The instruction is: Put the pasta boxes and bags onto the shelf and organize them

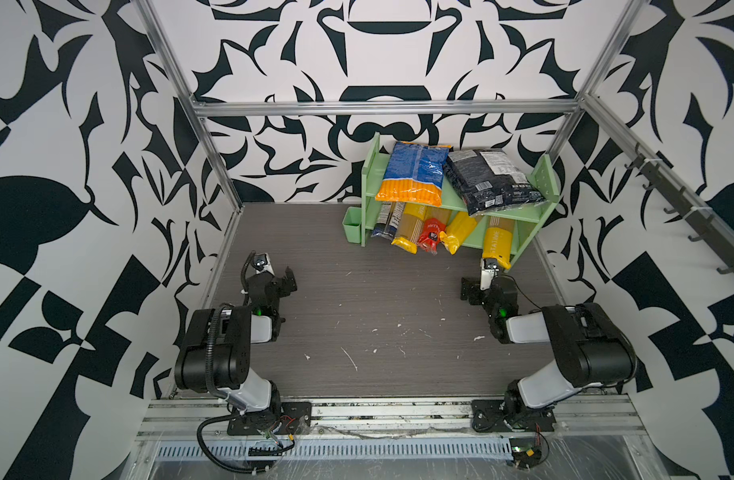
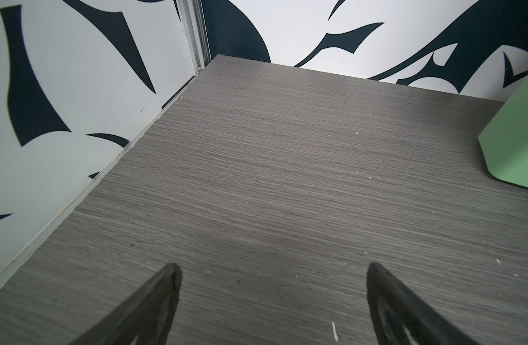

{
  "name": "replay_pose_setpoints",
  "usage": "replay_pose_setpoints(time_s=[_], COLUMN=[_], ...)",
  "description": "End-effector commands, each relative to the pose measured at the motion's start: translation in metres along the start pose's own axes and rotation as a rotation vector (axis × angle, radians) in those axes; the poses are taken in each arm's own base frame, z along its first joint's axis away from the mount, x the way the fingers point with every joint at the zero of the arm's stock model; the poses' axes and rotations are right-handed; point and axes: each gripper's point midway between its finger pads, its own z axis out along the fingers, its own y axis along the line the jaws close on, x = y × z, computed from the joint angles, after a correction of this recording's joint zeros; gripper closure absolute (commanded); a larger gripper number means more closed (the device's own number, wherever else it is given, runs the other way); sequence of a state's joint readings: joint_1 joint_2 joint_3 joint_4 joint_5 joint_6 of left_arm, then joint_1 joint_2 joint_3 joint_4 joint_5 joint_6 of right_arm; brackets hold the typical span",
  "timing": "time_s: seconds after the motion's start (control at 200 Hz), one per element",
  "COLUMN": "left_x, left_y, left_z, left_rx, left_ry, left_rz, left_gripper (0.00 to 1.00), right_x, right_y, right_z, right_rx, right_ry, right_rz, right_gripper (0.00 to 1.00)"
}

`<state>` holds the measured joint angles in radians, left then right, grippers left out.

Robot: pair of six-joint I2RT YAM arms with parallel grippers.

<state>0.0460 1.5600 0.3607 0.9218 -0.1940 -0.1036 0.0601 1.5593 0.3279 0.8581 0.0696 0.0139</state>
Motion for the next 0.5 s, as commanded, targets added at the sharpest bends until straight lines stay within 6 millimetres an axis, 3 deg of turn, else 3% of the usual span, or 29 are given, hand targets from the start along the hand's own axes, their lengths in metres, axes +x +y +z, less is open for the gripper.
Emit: replay_pose_setpoints(time_s=[0.0, 0.185, 0.29, 0.495], left_x=[-0.007, -0.007, -0.007, -0.007], left_y=[0.0, 0.0, 0.0, 0.0], left_z=[0.001, 0.001, 0.001, 0.001], left_rx=[0.003, 0.003, 0.003, 0.002], left_ry=[-0.022, -0.021, -0.022, -0.023], left_rz=[0.001, 0.0, 0.001, 0.0], left_gripper=[0.01, 0.01, 0.01, 0.01], right_x=[-0.027, -0.03, -0.04, -0.052], right_y=[-0.003, 0.007, 0.017, 0.011], right_z=[0.001, 0.0, -0.012, -0.034], right_rx=[0.011, -0.048, -0.099, -0.072], right_ry=[-0.082, -0.087, -0.114, -0.132], right_rz=[0.003, -0.021, -0.051, -0.02], right_gripper=[0.0, 0.0, 0.0, 0.0])
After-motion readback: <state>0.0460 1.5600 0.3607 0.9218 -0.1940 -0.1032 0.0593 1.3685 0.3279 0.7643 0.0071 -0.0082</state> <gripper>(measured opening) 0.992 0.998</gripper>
